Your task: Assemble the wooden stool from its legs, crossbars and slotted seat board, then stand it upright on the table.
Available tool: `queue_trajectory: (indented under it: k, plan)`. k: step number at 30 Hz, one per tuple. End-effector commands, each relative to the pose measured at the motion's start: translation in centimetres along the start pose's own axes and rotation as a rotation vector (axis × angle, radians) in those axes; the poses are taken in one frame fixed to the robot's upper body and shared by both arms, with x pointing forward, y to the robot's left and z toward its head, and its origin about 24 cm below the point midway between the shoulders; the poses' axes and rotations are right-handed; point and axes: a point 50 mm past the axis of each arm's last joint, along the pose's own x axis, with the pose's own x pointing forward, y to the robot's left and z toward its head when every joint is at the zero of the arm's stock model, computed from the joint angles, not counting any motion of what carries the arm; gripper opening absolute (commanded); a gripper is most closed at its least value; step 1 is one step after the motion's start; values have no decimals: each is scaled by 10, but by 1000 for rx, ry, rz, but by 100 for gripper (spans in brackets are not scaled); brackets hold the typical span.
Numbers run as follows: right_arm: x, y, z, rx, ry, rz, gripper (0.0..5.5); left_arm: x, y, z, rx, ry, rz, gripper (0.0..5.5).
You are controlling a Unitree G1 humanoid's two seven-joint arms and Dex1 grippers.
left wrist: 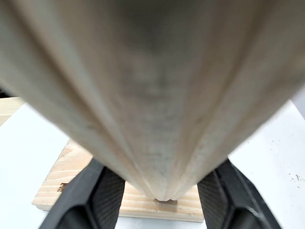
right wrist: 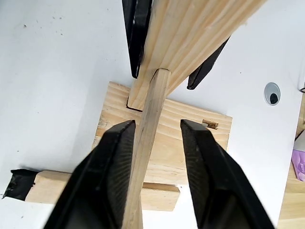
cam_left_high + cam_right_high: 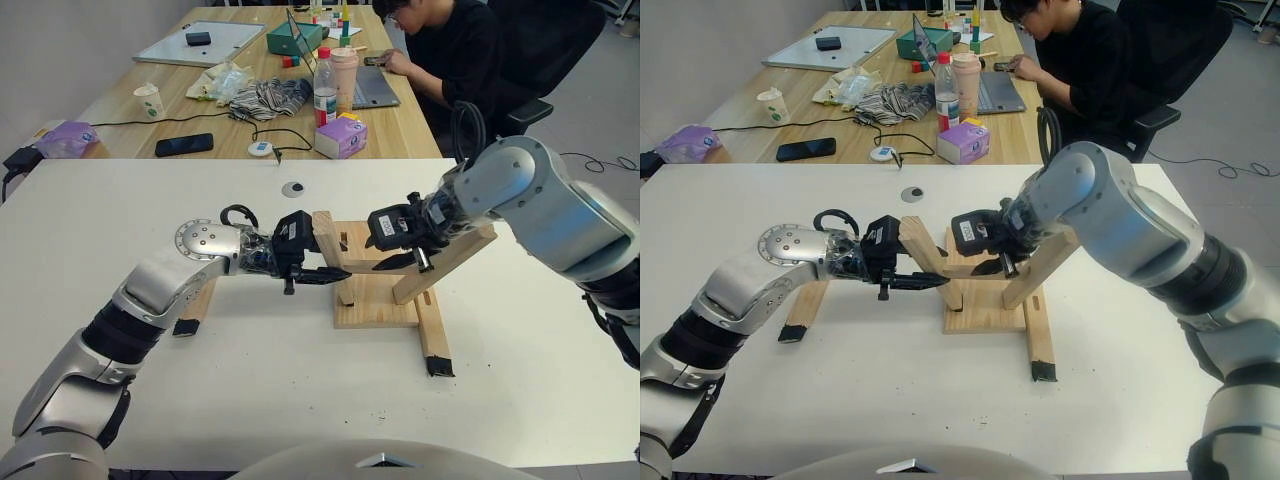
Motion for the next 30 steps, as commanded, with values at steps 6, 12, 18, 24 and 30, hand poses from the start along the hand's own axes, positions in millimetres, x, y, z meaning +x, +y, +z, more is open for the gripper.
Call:
queue_trajectory:
  k: [6, 12, 18, 24, 30]
  plan:
    - [20, 6, -13, 23, 41, 47, 50, -20, -17, -105, -320, 590, 137, 202]
    - [32, 15, -16, 50, 38, 87, 50, -10, -17, -98, -304, 573, 107, 202]
    - [44, 27, -19, 74, 35, 133, 50, 8, -20, -91, -281, 555, 65, 202]
    - [48, 31, -17, 98, 10, 142, 49, 9, -41, -120, -304, 658, 10, 202]
    - [26, 17, 2, 158, -144, 87, 48, 2, -54, -141, -324, 724, -15, 202]
